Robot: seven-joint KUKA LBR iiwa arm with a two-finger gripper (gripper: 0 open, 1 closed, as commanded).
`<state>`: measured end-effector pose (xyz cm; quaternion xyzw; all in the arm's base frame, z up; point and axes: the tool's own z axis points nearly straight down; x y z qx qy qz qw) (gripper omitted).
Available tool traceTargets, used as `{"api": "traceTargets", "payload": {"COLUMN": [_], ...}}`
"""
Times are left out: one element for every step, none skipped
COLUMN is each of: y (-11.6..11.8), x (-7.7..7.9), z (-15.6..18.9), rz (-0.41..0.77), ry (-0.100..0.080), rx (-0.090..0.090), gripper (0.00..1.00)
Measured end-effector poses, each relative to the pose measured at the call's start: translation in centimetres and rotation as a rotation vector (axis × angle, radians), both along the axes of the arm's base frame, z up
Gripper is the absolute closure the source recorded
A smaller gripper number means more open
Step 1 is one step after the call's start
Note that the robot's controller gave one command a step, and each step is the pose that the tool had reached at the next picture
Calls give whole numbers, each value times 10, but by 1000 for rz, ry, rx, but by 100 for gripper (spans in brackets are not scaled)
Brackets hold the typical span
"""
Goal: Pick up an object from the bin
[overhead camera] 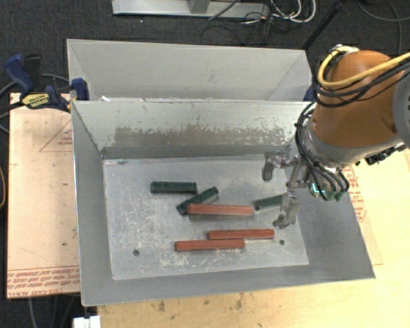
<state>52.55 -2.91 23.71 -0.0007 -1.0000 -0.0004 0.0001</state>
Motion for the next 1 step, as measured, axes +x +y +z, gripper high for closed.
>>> {"api": "traceTargets", "payload": {"y": [4], "x": [-22], "z": [-169], "rz": [-177], "ry": [-3], "rx": [1], "gripper": [0]}}
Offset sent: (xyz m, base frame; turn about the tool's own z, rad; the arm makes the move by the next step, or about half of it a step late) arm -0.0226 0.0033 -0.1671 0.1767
